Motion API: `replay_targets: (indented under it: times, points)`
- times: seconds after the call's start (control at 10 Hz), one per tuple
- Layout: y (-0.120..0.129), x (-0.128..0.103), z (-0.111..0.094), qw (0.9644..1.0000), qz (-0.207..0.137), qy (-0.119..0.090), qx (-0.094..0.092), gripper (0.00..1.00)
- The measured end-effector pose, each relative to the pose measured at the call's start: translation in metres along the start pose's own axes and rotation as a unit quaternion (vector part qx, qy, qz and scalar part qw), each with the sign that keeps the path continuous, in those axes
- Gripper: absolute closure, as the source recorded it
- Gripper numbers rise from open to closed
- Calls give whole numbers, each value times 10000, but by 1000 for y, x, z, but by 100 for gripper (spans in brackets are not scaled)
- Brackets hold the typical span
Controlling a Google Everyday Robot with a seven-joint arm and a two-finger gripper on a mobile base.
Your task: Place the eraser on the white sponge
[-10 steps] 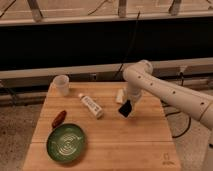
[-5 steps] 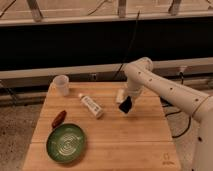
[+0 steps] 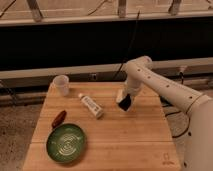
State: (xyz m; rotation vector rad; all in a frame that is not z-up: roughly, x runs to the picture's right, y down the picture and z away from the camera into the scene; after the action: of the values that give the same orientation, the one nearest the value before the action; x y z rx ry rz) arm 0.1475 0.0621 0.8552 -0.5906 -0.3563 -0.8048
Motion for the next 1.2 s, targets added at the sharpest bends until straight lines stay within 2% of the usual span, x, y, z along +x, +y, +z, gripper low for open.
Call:
replay_targets:
  times: [0.6, 1.2]
  points:
    - [-14, 16, 11, 9999, 33, -102, 67, 100]
    - [-17, 27, 22, 9998, 71, -149, 93, 100]
